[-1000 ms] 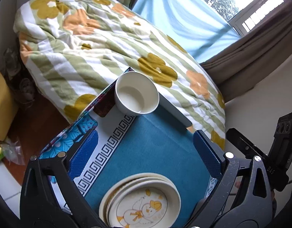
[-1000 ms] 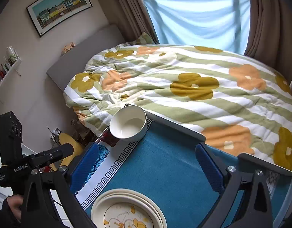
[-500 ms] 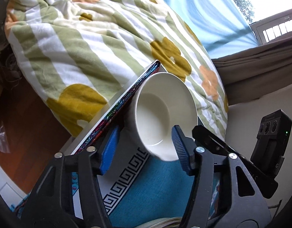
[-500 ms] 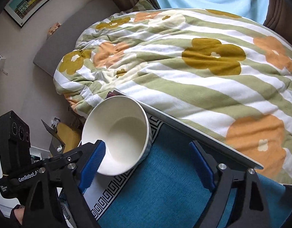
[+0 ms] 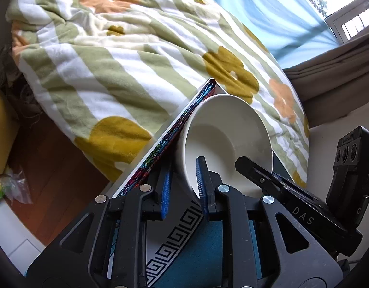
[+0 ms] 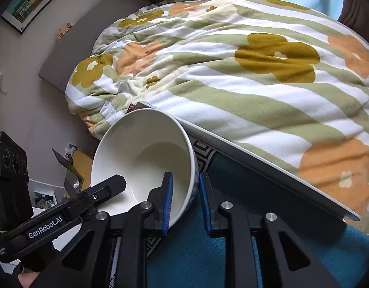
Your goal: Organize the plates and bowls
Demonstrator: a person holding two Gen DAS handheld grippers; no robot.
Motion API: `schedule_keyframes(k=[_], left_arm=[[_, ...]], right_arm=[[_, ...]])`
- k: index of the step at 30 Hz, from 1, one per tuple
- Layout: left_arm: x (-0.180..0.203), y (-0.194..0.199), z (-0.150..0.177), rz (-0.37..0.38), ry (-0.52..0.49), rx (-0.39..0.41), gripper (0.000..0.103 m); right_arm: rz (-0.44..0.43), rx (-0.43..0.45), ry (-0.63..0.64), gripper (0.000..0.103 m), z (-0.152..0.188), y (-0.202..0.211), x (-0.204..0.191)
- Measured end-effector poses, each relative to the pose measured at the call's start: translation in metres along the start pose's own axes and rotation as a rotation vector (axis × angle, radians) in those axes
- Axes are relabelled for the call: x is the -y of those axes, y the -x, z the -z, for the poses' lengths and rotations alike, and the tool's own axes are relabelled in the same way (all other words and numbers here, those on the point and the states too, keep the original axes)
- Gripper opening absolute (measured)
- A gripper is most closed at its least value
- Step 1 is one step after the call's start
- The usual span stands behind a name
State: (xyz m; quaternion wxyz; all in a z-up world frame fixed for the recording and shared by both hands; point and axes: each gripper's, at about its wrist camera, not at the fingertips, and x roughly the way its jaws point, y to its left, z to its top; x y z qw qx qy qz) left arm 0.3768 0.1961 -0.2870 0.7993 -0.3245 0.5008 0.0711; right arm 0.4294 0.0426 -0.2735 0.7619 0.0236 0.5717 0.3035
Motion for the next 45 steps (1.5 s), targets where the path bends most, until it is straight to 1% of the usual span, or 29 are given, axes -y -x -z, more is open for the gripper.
schedule_keyframes(k=[3, 7, 11, 15, 19, 24, 32, 39, 45], left_arm=[[0.004, 0.002, 0.003, -0.025, -0.036, 0.008, 0.018], [0.006, 0.009, 0.008, -0.022, -0.055, 0.024, 0.018], [0.017, 0.026, 0.014, -0.023, -0.087, 0.045, 0.018], [0.035, 0.052, 0.027, -0.017, -0.131, 0.068, 0.018], [0.063, 0.086, 0.051, -0.005, -0.187, 0.093, 0.018], [0.105, 0.126, 0.094, 0.022, -0.259, 0.107, 0.018], [0.174, 0.165, 0.185, 0.088, -0.365, 0.09, 0.018], [0.225, 0.175, 0.272, 0.143, -0.423, 0.043, 0.018], [0.26, 0.164, 0.334, 0.168, -0.48, -0.034, 0.018]], right_arm=[[0.007, 0.013, 0.007, 0.019, 0.002, 0.002, -0.001], [0.011, 0.035, 0.013, 0.019, 0.007, 0.006, -0.003], [0.009, 0.063, 0.015, 0.019, 0.014, 0.02, -0.006], [0.003, 0.107, 0.006, 0.019, 0.027, 0.048, -0.007], [0.002, 0.161, -0.008, 0.019, 0.047, 0.091, -0.008], [0.024, 0.224, -0.026, 0.019, 0.083, 0.154, -0.004], [0.095, 0.306, -0.083, 0.019, 0.159, 0.25, 0.023], [0.152, 0.337, -0.142, 0.019, 0.235, 0.309, 0.061], [0.199, 0.332, -0.208, 0.019, 0.294, 0.342, 0.098]])
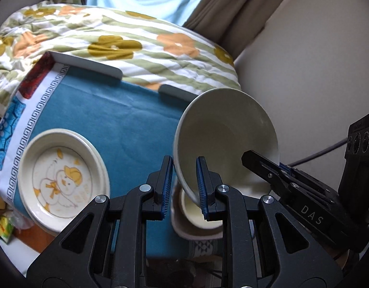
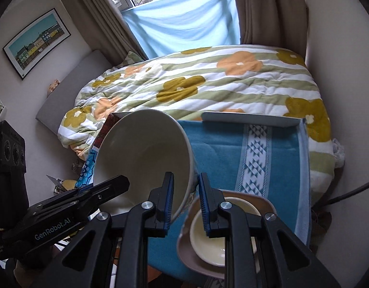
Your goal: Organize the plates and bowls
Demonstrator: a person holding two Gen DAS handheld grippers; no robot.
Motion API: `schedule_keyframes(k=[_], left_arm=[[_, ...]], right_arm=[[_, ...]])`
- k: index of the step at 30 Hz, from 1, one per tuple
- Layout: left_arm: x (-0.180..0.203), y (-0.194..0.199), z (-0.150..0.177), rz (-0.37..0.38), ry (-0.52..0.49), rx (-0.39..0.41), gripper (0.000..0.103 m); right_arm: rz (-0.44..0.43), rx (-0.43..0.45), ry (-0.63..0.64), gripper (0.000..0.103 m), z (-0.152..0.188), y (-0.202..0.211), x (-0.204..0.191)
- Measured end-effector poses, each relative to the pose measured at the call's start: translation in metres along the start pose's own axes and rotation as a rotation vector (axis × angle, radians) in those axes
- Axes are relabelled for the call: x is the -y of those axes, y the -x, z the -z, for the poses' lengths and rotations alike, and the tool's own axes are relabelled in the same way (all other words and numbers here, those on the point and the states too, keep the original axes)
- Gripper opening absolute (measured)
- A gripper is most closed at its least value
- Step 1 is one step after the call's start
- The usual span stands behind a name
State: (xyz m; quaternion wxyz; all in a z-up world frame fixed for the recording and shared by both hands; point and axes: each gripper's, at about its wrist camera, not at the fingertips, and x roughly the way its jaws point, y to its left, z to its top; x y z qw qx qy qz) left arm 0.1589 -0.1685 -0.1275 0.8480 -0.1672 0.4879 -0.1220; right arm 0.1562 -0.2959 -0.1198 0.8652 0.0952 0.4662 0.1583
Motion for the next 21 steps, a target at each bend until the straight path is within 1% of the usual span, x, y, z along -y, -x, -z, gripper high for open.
schedule_keyframes(k=[6, 10, 14, 17, 21], left_arm=[[0.032, -0.034, 0.026, 0.008, -0.054, -0.115, 0.018], [0.042, -0.056, 0.038, -0.016, -0.098, -0.174, 0.018], [0.042, -0.079, 0.05, -0.052, -0.137, -0.241, 0.018], [0.038, -0.093, 0.055, -0.078, -0.16, -0.269, 0.018], [0.039, -0.105, 0.056, -0.117, -0.206, -0.275, 0.018]], right_arm=[[0.056, -0.032, -0.067, 0.019, 0.03, 0.011, 0.042], [0.069, -0.071, -0.118, 0.019, 0.048, 0.002, 0.063], [0.078, -0.117, -0.153, 0.019, 0.063, -0.015, 0.076], [0.08, -0.143, -0.17, 0.019, 0.07, -0.026, 0.082], [0.087, -0.166, -0.17, 0.019, 0.075, -0.036, 0.084]])
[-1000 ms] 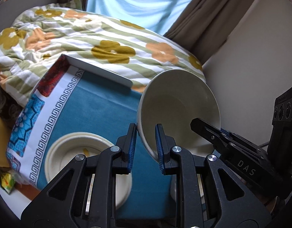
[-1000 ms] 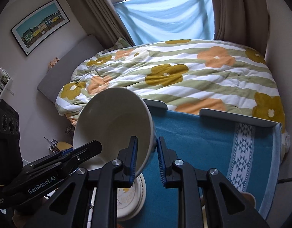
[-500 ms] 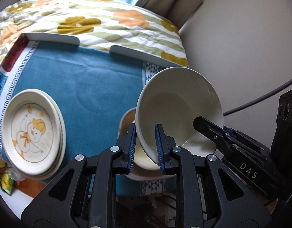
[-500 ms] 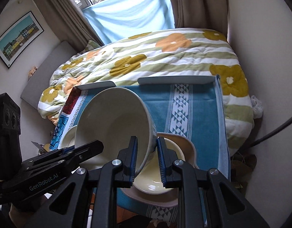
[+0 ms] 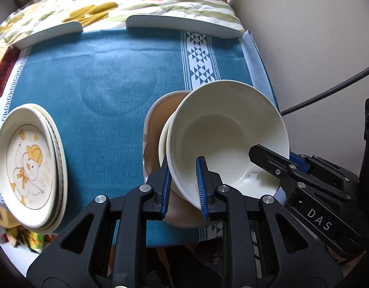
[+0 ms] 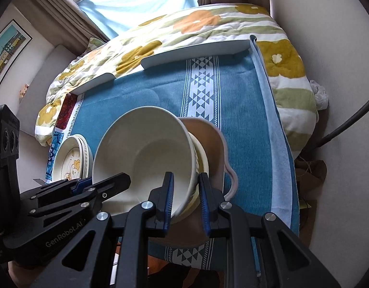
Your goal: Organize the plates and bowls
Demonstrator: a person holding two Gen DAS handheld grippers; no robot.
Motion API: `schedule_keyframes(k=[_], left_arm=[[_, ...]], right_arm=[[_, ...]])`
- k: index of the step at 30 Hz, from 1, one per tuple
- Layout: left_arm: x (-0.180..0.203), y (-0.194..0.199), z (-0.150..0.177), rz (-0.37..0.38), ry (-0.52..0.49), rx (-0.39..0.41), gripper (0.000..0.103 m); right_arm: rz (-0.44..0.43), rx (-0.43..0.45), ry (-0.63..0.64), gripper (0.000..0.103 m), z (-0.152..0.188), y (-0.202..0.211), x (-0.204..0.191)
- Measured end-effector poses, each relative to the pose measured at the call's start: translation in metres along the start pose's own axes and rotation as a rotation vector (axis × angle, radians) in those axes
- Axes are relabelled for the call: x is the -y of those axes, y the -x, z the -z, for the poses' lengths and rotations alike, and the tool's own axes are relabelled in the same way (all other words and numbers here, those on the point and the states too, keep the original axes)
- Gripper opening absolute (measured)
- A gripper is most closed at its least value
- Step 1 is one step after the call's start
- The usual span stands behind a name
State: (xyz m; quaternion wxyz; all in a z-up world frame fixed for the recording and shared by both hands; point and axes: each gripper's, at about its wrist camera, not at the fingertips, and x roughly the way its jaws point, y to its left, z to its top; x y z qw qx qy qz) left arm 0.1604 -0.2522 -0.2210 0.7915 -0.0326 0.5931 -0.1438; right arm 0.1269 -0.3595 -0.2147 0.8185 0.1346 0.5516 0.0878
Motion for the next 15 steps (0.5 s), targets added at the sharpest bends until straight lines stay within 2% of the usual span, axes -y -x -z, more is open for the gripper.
schedule_keyframes(k=[6, 15], left_arm=[[0.0069, -0.0054, -0.0019, -0.056, -0.058, -0.001, 0.018], [0.0106, -0.0082, -0.0021, -0.096, -0.089, 0.002, 0.018]], right_arm=[[0.013, -0.012, 0.001, 0.019, 0.0017, -0.0063, 0.001], [0.019, -0.019, 0.0, 0.019, 0.002, -0.0083, 0.0023]])
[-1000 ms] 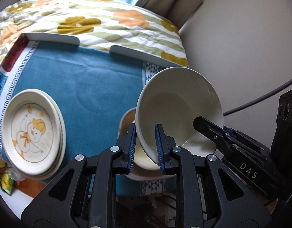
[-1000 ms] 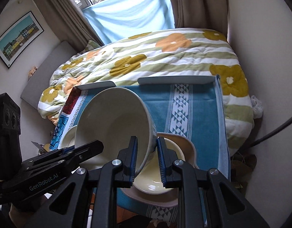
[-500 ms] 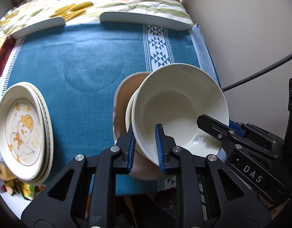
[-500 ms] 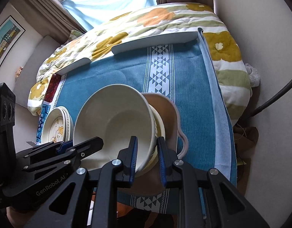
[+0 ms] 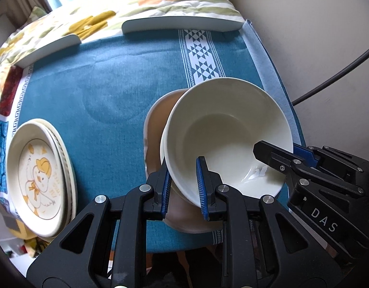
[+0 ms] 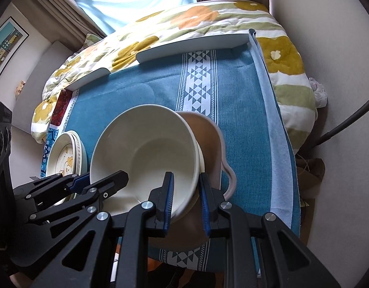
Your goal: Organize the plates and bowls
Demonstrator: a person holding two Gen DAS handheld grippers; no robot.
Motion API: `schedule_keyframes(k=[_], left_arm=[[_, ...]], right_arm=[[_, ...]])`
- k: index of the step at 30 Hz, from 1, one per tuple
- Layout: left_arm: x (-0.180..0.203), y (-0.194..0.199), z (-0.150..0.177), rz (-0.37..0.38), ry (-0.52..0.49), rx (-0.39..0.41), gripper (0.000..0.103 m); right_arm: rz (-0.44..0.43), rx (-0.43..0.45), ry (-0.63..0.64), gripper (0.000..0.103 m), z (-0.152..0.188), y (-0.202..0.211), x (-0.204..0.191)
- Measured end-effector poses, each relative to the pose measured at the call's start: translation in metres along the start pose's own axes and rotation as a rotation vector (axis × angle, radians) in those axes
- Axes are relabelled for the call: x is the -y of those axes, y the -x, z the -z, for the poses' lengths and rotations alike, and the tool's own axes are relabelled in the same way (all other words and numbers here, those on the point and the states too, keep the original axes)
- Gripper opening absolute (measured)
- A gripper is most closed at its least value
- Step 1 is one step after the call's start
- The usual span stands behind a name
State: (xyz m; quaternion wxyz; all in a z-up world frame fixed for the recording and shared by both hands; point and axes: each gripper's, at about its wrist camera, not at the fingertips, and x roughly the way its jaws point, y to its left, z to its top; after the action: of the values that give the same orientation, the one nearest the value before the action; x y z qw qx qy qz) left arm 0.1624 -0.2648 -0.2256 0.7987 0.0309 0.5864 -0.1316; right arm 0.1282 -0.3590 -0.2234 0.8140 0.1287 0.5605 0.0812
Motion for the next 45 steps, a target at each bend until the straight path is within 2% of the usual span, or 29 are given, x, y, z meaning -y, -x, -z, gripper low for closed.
schedule_keyframes(k=[22, 30, 35, 40, 41, 42, 43, 44, 45], left_arm=[[0.008, -0.001, 0.002, -0.09, -0.063, 0.002, 0.018], [0.0, 0.006, 0.002, -0.054, -0.036, 0.002, 0.018], [-0.008, 0.036, -0.003, -0.032, -0.02, 0.068, 0.018], [-0.019, 0.075, -0.008, 0.02, -0.014, 0.114, 0.02], [-0.02, 0.082, -0.008, 0.035, -0.026, 0.126, 0.022], [-0.022, 0.088, -0.007, 0.047, -0.039, 0.135, 0.024], [-0.024, 0.094, -0.006, 0.052, -0.05, 0.142, 0.033], [-0.025, 0.098, -0.005, 0.056, -0.059, 0.149, 0.043], [-0.028, 0.102, -0.004, 0.055, -0.063, 0.161, 0.075]], right_arm=[[-0.005, 0.001, -0.011, 0.019, 0.002, 0.002, 0.001], [-0.021, 0.023, -0.021, 0.019, 0.001, 0.009, 0.002], [-0.042, 0.077, -0.012, 0.019, -0.002, 0.031, 0.0], [-0.037, 0.14, 0.055, 0.02, -0.007, 0.067, -0.016], [-0.033, 0.156, 0.072, 0.024, -0.007, 0.076, -0.019], [-0.028, 0.171, 0.087, 0.042, -0.006, 0.084, -0.021], [-0.025, 0.187, 0.1, 0.068, -0.005, 0.091, -0.022], [-0.024, 0.204, 0.109, 0.078, -0.004, 0.098, -0.023], [-0.025, 0.222, 0.115, 0.085, -0.003, 0.105, -0.023]])
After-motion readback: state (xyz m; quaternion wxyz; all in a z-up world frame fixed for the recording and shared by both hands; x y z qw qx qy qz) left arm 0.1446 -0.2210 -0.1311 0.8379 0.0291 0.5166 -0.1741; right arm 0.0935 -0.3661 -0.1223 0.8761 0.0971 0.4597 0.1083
